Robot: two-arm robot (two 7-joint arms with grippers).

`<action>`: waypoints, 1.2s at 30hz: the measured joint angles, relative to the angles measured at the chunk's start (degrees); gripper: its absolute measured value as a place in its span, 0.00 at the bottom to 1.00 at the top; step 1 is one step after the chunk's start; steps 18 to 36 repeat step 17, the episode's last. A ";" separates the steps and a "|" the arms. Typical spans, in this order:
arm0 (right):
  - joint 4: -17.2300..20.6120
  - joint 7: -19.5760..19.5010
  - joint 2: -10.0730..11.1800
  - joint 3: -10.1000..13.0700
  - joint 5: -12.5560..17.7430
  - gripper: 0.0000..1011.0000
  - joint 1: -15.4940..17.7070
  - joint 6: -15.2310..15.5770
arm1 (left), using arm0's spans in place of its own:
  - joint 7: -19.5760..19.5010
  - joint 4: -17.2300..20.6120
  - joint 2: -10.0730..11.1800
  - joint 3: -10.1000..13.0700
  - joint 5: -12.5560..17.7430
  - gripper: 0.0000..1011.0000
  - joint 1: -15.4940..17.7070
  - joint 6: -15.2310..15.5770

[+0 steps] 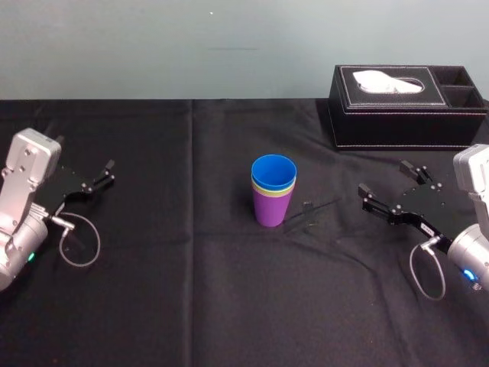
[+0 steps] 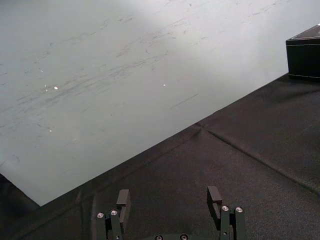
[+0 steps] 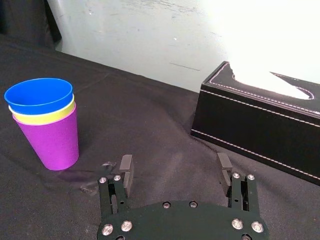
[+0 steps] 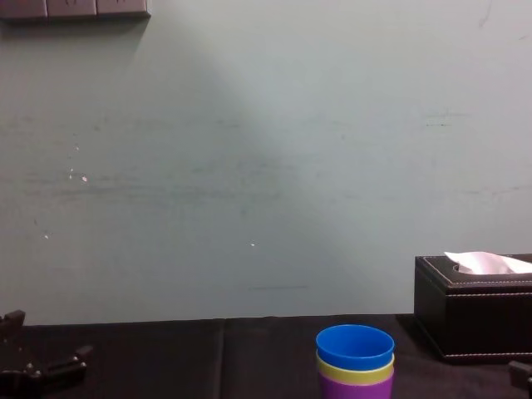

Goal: Stack the three plastic cups sequentially using one hand.

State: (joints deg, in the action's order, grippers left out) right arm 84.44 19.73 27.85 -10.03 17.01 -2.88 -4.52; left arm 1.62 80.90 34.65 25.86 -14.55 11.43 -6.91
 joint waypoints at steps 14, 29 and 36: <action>0.29 0.03 0.11 -0.12 0.11 0.99 -0.07 0.14 | 0.00 0.00 0.00 0.00 0.00 1.00 0.01 0.00; 0.31 0.04 0.12 -0.14 0.12 0.99 -0.08 0.15 | 0.00 0.00 0.00 0.00 0.00 1.00 0.00 0.00; 0.31 0.04 0.12 -0.14 0.12 0.99 -0.08 0.15 | 0.00 0.00 0.00 0.00 0.00 1.00 0.00 0.00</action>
